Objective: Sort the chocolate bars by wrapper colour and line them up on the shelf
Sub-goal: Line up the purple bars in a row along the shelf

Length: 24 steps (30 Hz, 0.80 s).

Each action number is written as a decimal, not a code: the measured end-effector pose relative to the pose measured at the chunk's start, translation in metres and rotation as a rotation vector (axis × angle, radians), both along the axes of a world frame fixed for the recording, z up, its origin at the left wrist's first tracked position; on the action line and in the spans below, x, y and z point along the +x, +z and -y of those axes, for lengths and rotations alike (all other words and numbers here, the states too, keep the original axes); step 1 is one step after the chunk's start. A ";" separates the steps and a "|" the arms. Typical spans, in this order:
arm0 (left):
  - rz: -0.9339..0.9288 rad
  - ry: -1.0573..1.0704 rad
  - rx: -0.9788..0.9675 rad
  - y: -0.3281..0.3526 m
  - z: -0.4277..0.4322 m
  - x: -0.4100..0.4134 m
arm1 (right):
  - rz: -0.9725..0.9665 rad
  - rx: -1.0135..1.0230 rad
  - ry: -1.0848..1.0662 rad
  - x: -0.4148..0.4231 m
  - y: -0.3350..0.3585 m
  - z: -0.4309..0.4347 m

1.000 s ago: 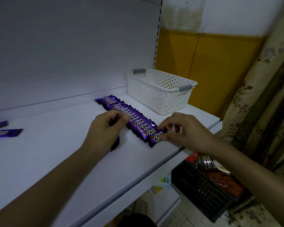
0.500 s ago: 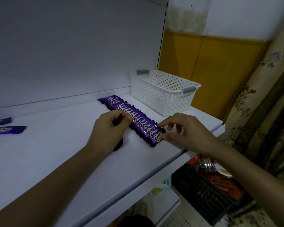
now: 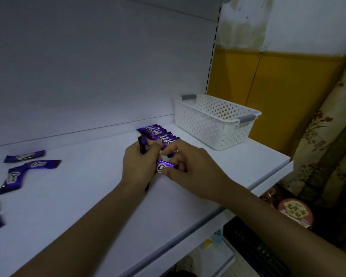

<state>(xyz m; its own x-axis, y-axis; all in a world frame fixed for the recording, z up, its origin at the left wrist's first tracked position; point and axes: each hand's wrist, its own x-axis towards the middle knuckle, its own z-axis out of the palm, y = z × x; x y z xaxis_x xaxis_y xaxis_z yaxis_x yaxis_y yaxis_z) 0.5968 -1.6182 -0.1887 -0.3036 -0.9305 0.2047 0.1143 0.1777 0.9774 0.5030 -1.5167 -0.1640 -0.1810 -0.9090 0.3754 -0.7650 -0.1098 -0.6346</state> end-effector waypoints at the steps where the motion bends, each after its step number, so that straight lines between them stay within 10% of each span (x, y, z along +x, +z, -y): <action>1: -0.004 0.005 0.007 0.000 0.000 0.000 | 0.023 -0.001 0.001 -0.003 0.001 -0.002; 6: 0.001 0.023 0.024 -0.001 0.004 -0.003 | 0.326 0.027 0.019 -0.022 0.006 -0.020; 11: 0.036 0.008 0.000 -0.001 0.003 -0.003 | 0.079 0.006 0.015 -0.052 0.013 -0.053; 24: 0.062 -0.003 -0.038 -0.004 -0.001 -0.002 | 0.169 0.083 -0.088 -0.089 -0.006 -0.073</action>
<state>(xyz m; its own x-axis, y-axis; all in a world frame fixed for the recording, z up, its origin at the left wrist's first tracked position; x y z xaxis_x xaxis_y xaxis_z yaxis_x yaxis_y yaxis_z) 0.5949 -1.6168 -0.1923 -0.3200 -0.9213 0.2210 0.0547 0.2149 0.9751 0.4137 -1.4432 -0.1702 -0.3149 -0.9134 0.2579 -0.6515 0.0104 -0.7586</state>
